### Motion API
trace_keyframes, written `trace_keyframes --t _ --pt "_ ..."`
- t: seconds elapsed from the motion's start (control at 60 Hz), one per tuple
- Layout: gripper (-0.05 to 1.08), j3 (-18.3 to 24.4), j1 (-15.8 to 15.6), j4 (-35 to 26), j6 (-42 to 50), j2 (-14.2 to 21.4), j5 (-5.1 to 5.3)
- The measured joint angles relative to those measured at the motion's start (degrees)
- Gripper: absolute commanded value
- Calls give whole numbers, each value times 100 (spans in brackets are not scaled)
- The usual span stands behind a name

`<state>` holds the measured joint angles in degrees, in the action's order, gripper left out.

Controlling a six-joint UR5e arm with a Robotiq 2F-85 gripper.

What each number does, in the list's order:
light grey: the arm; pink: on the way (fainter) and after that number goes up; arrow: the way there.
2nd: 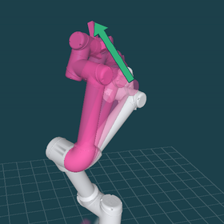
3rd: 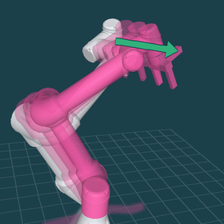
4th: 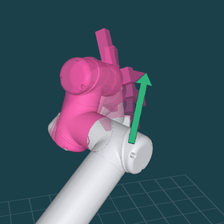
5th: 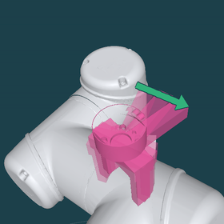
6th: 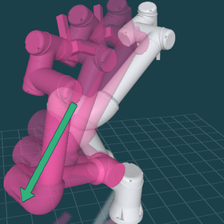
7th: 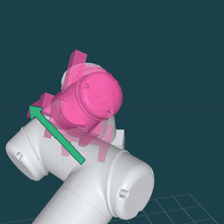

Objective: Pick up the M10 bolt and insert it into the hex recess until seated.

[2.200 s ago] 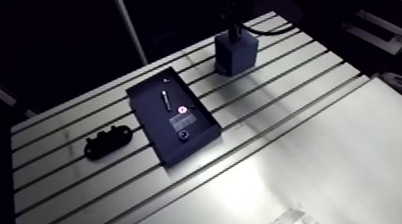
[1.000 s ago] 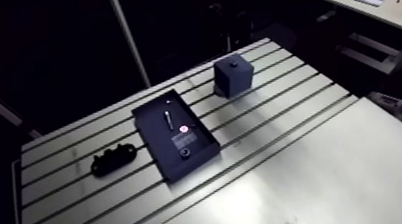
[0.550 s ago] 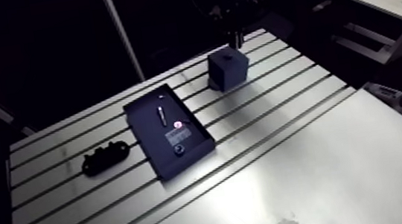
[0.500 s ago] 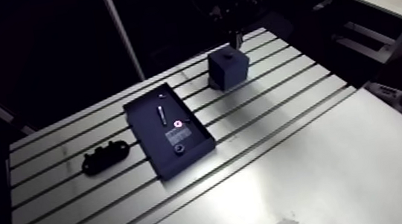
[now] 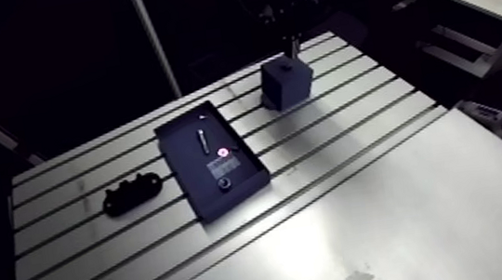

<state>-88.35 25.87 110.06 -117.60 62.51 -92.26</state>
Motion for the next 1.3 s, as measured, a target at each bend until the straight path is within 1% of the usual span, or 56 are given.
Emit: trace_keyframes --t 0.483,1.3 --pt "108 -68 -70 315 -13 -116 -13" --pt "108 -79 -87 417 -89 -221 -34"
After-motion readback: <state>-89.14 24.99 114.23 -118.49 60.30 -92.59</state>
